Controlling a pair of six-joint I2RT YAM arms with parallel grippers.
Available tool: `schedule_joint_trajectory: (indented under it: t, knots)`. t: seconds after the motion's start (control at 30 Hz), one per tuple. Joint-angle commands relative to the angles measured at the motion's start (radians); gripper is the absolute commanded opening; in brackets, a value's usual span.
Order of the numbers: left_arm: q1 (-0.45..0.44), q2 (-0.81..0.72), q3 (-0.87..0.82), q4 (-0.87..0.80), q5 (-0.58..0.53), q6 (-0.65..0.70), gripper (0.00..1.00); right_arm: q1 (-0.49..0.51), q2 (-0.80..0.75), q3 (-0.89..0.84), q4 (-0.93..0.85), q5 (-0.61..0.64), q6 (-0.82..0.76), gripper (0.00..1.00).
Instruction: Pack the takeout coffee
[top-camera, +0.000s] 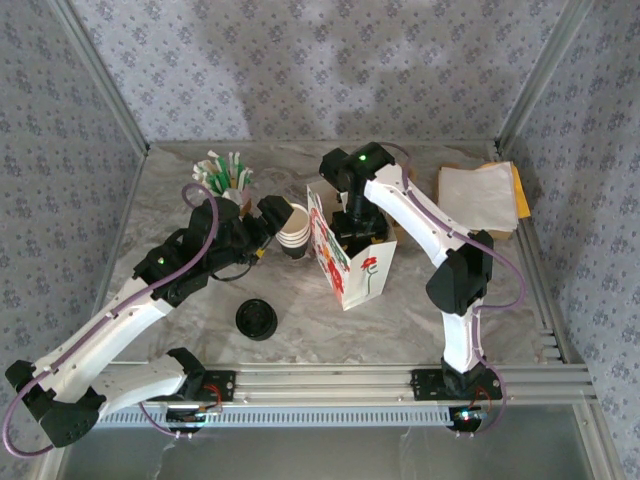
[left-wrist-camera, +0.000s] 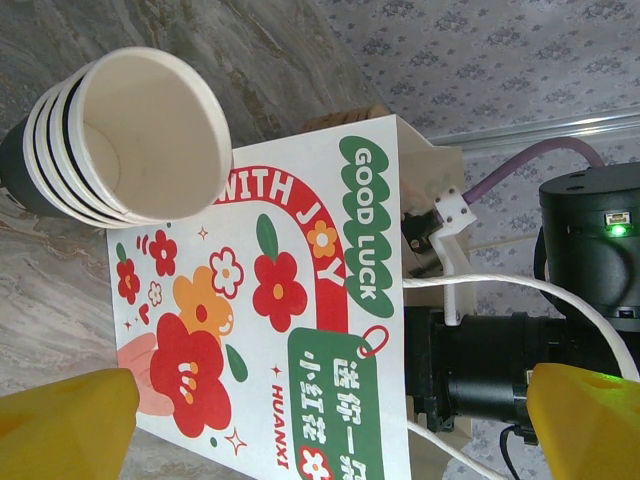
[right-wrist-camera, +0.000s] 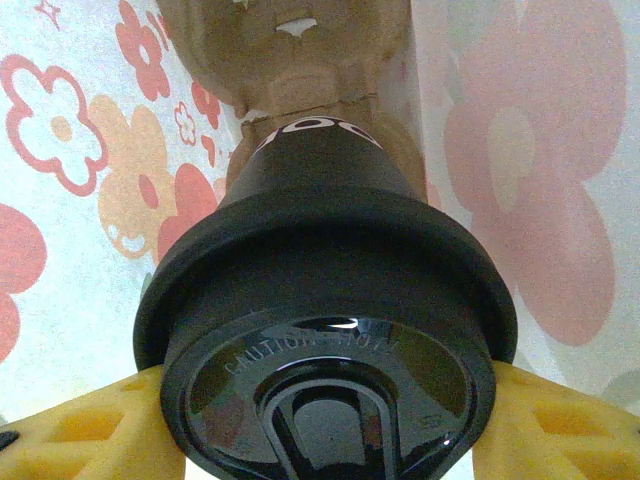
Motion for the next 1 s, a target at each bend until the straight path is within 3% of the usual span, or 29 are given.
schedule_joint_trajectory:
  t: [0.0,0.97]
  knots:
    - [0.005,-0.009,0.005,-0.007,0.011,0.011,0.99,0.005,-0.001,0.003,-0.203,0.018,-0.007,0.53]
    - [0.005,0.011,0.029,-0.008,0.018,0.025,0.99,0.005,-0.01,0.003,-0.202,0.016,-0.005,0.53]
